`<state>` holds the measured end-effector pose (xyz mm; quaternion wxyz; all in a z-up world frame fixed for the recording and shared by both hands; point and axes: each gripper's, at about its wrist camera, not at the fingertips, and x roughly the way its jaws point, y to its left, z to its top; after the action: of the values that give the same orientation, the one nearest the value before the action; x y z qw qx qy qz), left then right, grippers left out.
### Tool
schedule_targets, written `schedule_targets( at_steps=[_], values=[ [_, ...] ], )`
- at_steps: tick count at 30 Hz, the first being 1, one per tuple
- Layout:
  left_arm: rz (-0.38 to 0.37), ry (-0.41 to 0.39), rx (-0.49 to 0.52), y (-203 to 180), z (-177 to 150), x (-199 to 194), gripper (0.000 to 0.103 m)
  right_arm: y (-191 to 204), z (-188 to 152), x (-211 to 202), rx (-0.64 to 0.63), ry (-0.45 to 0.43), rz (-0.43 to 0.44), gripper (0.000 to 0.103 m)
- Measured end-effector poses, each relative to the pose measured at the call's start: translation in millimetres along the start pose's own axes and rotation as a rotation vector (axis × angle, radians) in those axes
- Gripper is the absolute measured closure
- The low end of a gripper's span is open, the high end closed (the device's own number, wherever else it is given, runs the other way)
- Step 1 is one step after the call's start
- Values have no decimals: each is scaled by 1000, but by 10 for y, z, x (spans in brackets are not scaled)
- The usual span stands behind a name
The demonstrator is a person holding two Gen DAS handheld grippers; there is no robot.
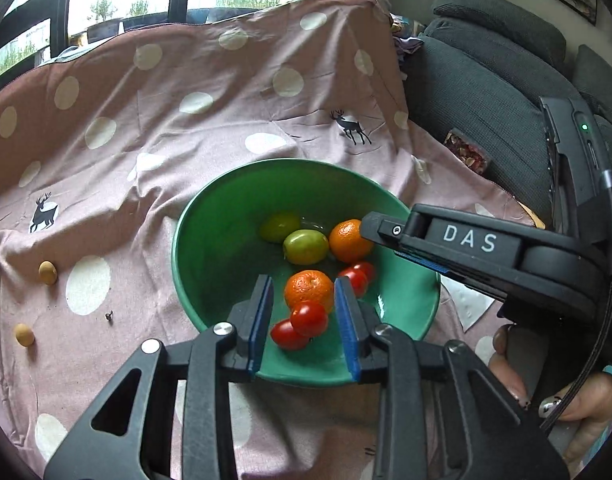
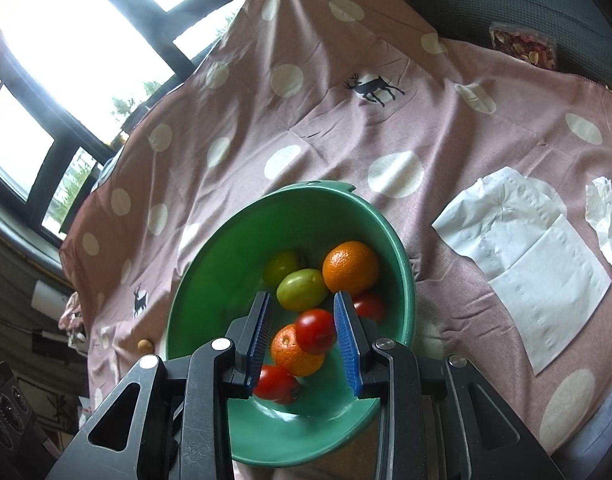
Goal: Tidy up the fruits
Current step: 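Carry the tomato into the bowl and open the right tool, then move the right tool to the small brown kiwi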
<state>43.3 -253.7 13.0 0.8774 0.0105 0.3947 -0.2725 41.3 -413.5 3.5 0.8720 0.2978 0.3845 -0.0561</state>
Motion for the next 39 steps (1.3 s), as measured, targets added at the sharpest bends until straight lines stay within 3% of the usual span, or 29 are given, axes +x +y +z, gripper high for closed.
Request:
schedule_targets(
  at_steps=[2,5,9,13,18,26,30,34,39],
  values=[
    [0,-5,-16,89,-13,-96,63,33,-6,-8,-10,-15,-12,55],
    [44,-28,-59,324,-28,-288,59,121,-19,-17,-48,-32,-22,54],
    [220,-68,-123,776,-116,-577,49,261,-58,-52,-80,-72,-15,47],
    [401,-80,-229,1360,-321,-760,47,495,-133,-68,-141,-115,-17,46],
    [506,-57,-429,2053,-564,-805,47,883,-345,73,-256,-89,5,42],
    [564,-99,-492,2378,-676,-820,48,1517,-772,400,-446,-11,30,41],
    [483,-82,-541,2528,-677,-752,48,1768,-882,518,-510,3,29,41],
    [492,-81,-545,2632,-622,-727,48,2053,-903,651,-580,43,74,41],
    [407,-45,-585,2753,-595,-605,50,2386,-813,1127,-574,189,144,41]
  ],
)
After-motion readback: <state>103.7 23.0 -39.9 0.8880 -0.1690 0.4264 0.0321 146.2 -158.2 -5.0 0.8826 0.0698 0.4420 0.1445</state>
